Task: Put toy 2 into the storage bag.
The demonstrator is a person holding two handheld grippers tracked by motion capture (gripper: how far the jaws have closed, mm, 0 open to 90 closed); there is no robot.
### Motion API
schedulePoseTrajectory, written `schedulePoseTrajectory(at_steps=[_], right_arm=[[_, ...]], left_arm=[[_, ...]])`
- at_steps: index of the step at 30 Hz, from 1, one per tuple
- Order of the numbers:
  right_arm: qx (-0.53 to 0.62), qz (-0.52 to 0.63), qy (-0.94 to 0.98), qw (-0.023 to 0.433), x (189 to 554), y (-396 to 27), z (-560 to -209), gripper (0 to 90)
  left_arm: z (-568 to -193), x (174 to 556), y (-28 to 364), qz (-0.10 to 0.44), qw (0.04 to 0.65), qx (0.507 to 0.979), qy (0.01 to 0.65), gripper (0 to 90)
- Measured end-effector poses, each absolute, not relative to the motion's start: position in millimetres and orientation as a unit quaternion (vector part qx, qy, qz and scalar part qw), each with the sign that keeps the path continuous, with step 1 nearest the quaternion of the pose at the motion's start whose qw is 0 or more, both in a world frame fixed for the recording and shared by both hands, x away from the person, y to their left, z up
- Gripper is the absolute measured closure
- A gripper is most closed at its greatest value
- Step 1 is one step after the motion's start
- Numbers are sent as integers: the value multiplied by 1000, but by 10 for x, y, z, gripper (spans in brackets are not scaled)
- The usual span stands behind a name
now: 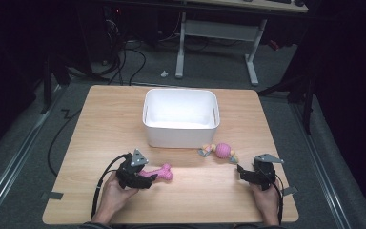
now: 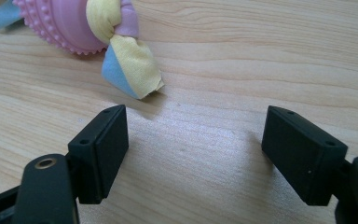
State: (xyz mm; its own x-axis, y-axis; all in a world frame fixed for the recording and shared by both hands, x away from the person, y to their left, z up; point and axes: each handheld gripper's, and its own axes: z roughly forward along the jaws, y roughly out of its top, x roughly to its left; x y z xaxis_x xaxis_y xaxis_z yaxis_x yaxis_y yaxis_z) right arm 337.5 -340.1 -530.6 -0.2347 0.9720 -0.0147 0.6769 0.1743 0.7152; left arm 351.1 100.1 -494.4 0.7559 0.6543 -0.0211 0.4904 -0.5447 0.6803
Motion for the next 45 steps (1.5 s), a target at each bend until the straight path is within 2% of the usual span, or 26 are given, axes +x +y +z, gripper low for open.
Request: schedulePoseTrajectory(at_steps=[26, 45], right_arm=[[568, 300, 726, 246, 3373, -3399, -5305, 232], [569, 301, 725, 245, 3373, -3396, -5304, 232]], left_arm=[[-5098, 3557, 815, 100, 310, 898, 297, 434], [-5135, 3608, 783, 95, 299, 906, 285, 438]])
